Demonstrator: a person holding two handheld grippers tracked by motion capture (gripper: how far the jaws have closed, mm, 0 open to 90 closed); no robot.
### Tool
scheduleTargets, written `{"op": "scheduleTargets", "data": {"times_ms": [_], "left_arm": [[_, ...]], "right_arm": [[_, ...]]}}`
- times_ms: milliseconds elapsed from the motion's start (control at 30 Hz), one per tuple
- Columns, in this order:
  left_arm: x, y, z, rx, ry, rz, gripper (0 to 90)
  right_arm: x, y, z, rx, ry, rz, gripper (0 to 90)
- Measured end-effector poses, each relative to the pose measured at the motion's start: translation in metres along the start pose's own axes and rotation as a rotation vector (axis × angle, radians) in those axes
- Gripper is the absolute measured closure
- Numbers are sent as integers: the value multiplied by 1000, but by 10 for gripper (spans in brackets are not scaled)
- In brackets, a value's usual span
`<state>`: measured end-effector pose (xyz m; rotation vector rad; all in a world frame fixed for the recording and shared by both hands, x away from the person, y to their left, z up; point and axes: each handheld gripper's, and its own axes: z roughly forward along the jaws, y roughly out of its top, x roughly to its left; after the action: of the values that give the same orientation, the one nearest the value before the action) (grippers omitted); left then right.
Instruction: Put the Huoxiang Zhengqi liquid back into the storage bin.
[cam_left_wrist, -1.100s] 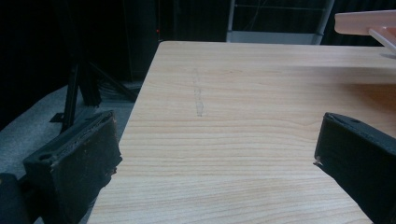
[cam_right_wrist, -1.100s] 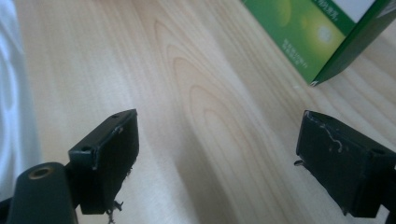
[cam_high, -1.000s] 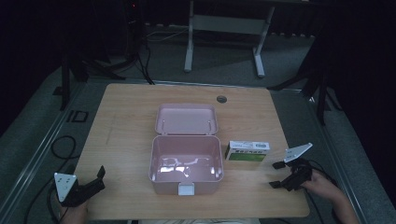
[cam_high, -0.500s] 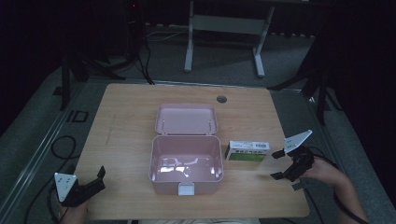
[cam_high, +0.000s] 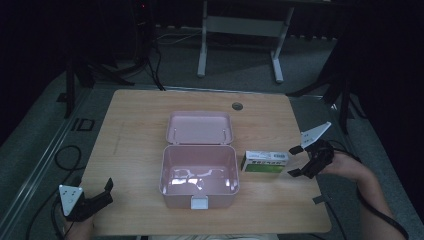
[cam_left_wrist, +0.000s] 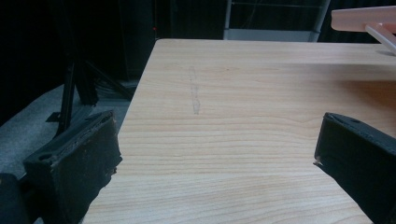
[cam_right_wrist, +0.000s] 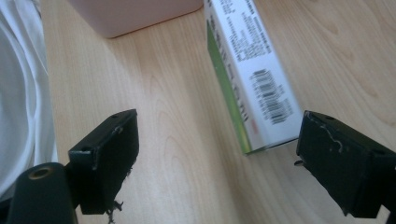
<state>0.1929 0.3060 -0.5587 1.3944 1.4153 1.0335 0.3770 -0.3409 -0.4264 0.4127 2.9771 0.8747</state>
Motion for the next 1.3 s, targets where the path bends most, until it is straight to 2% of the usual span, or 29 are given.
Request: {"op": "scheduleTargets", "data": {"times_ms": [233, 567, 700, 967, 1067, 1167, 1233, 1300], "left_arm": [[0, 0, 0, 1, -2, 0, 3], [0, -1, 0, 2, -5, 1, 3], [0, -1, 0, 2, -5, 1, 2], [0, -1, 0, 1, -7, 1, 2], [1, -1, 0, 1, -8, 1, 2], [1, -1, 0, 3, -8, 4, 3], [0, -1, 0, 4, -8, 5, 2], [0, -1, 0, 5, -9, 6, 2]], "right_arm": [[-12, 21, 2, 34, 17, -30, 150], [-19, 44, 14, 77, 10, -112, 218], [-21, 50, 19, 97, 11, -126, 226], [-24, 63, 36, 178, 14, -157, 264], [-25, 65, 39, 196, 13, -159, 278], [-26, 66, 47, 242, 21, -164, 298], [-27, 66, 50, 253, 19, -169, 305], [-28, 67, 55, 288, 7, -175, 313]]}}
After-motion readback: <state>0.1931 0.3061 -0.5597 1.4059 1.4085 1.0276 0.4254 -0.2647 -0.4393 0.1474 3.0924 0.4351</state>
